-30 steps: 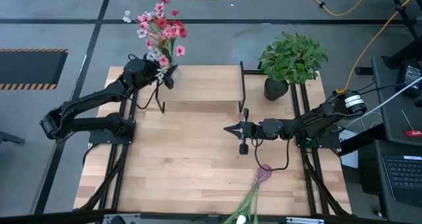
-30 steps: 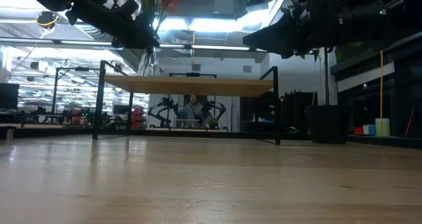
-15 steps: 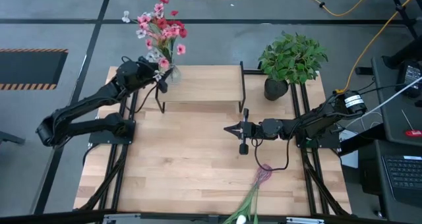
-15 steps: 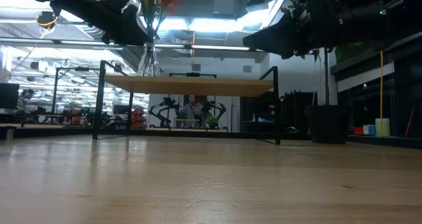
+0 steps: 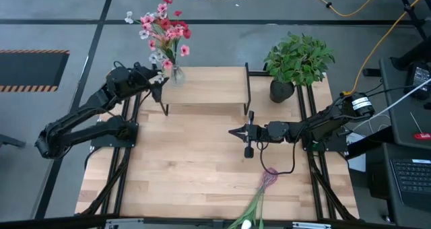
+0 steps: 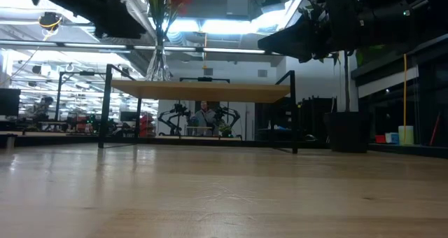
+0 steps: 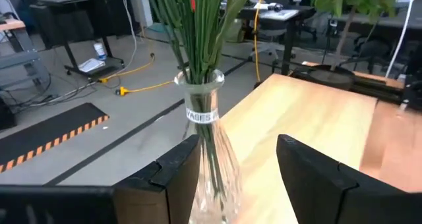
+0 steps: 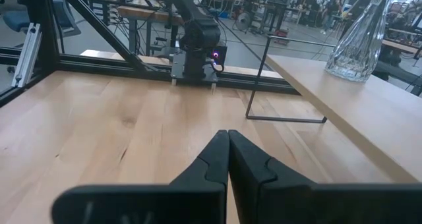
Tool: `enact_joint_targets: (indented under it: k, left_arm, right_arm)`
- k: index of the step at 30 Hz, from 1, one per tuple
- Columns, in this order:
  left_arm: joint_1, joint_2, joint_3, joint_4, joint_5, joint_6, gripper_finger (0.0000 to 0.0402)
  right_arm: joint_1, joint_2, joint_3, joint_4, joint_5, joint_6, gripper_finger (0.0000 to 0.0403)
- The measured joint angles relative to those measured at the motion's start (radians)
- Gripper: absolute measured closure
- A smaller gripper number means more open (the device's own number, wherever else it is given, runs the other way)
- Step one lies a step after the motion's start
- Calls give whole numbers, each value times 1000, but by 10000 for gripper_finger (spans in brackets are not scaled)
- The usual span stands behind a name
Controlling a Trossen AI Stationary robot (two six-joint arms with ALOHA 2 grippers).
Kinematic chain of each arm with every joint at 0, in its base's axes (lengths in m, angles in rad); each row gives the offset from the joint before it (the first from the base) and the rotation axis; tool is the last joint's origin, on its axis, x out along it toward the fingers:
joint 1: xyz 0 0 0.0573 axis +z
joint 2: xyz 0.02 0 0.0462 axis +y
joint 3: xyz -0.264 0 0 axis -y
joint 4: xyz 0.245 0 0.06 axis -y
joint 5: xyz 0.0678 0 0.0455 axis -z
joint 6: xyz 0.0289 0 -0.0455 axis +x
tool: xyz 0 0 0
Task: Pick and place flowers into a vace then onto a shelf
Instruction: Move the pink vase to the middle of the table
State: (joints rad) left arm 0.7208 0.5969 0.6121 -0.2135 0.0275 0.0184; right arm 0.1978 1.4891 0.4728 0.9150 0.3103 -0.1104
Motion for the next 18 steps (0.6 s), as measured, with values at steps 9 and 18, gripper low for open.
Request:
enact_joint_targets:
  k: [9, 18]
  left_arm:
    - [-125, -135, 0, -187, 114, -23, 271]
    - [-386, -143, 0, -243, 125, -115, 358]
  right_arm:
    - [0, 0, 0, 0, 0, 0, 389]
    - [13, 0, 0, -31, 0, -1, 389]
